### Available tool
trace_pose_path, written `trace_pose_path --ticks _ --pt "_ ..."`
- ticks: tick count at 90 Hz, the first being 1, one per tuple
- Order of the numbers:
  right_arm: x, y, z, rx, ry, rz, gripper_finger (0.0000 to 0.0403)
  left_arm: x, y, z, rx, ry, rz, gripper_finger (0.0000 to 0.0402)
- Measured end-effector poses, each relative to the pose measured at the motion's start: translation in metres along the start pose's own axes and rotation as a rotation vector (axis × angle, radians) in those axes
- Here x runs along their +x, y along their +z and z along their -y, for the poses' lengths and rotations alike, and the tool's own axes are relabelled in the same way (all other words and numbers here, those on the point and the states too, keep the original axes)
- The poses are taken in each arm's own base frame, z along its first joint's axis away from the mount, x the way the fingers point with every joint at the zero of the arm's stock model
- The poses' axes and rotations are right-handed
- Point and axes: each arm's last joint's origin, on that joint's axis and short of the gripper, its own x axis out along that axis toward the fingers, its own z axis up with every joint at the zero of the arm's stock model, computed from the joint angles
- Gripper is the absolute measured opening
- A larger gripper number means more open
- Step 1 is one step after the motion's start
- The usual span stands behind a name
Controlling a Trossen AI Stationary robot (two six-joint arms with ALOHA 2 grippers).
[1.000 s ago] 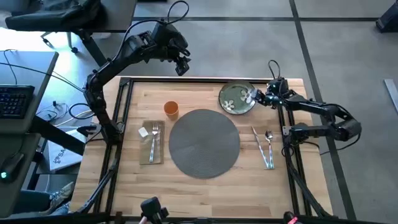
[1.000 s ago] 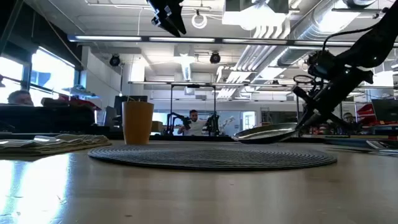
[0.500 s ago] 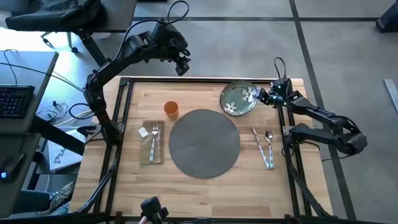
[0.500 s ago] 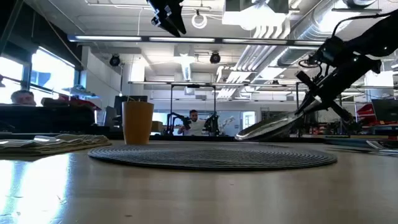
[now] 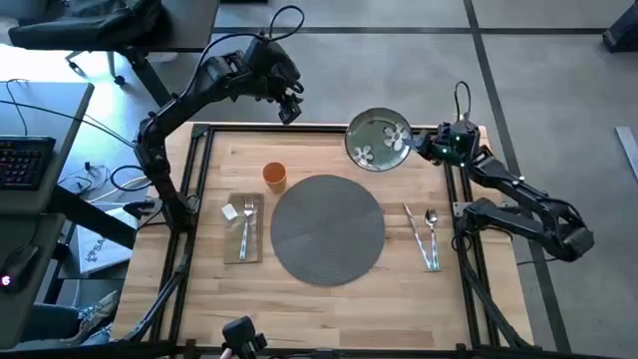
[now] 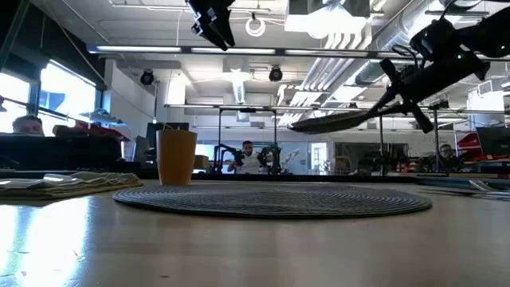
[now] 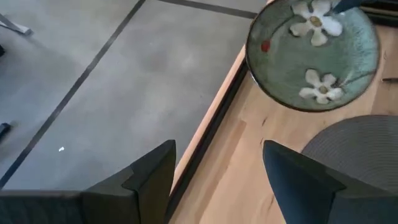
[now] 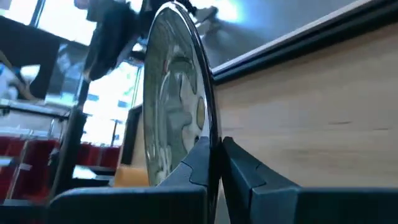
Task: Set table place
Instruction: Put the green plate on the gray table mat
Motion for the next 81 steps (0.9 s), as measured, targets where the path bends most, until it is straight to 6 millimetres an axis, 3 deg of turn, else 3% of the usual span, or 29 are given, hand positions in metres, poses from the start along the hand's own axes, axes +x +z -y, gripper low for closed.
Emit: trace_pose_path --ticks 34,59,81 --pt "-0.008 -0.019 -0.055 -0.146 0.034 -0.161 0.0 0.0 -0.001 0.003 0.038 -0.033 -0.005 0.0223" --pt "-0.003 -0.054 -0.069 -0.139 0.031 -0.273 0.0 -0.001 -0.01 0.005 0.071 -0.072 -0.094 0.0223" --pt "0.014 -0.085 -0.088 -0.118 0.084 -0.364 0.0 -0.001 -0.012 0.007 0.081 -0.119 -0.109 0.0223"
